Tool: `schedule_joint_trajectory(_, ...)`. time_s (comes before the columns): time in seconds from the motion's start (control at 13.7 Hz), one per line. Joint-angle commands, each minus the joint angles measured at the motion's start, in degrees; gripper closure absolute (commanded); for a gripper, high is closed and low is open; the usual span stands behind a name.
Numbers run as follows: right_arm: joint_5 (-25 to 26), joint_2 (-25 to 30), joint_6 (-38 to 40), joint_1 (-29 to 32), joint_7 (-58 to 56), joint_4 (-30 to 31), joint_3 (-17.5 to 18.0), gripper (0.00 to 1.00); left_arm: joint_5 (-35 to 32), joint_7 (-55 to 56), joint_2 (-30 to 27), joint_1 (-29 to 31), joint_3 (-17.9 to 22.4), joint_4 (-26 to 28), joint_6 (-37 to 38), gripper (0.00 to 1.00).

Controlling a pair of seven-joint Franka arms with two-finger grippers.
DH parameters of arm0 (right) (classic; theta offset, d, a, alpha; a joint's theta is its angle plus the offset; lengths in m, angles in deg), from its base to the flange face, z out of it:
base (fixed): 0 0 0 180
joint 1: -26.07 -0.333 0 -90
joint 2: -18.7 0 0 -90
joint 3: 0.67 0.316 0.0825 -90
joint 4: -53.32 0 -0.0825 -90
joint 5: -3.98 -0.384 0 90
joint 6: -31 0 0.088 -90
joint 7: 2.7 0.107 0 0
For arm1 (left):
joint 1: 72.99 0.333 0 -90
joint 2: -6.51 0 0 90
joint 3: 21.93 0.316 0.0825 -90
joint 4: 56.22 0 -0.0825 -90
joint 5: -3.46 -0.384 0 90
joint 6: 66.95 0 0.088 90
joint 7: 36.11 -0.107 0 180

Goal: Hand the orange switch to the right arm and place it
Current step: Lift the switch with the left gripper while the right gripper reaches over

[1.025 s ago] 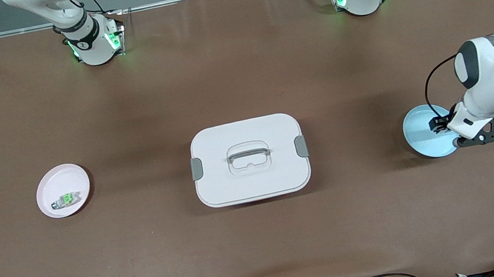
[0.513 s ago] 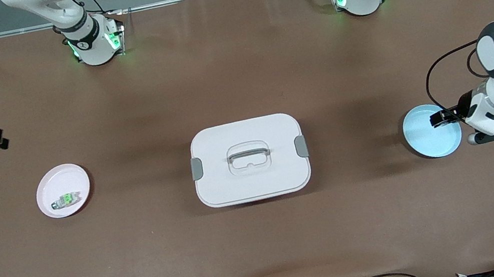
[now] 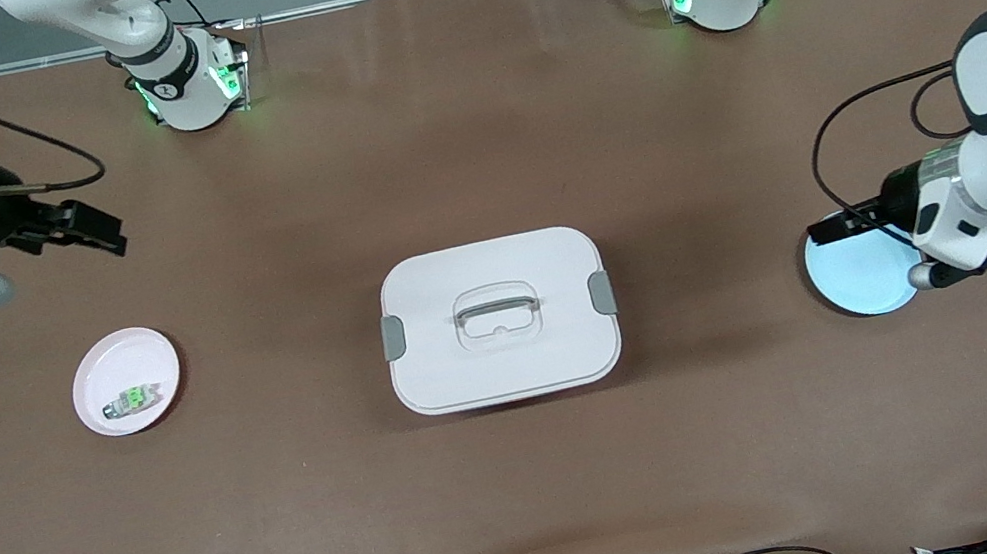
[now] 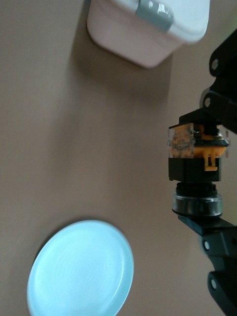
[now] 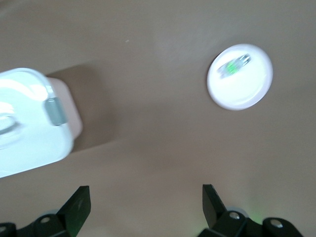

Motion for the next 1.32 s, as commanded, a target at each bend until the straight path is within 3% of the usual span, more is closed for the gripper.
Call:
schedule_joint_trajectory(0.0,-5.24,0.98,0.72,-2.01,6.81,-0.36,-0.28,0.00,4.99,7.63,-0.05,0.34,-3.59,-2.54,2.80,0.90)
schedule_joint_trajectory(0.51,-6.83,-1.47,-0.42,-12.56,6.92,-2.12,0.78,0.00,14.67,30.48,1.79,-2.72,-13.71,-6.49,3.60,0.90)
schedule_joint_trajectory(0.81,-12.81,-3.32,-4.82,-13.62,10.52,-1.59,0.69,0.00,18.54,40.52,3.90,-8.44,-13.72,-9.84,-0.17,0.90)
schedule_joint_trajectory(1.25,-13.08,-3.41,-15.61,-17.84,11.66,1.30,0.78,0.00,24.26,49.48,6.45,-14.85,-13.72,-10.80,-11.42,0.91)
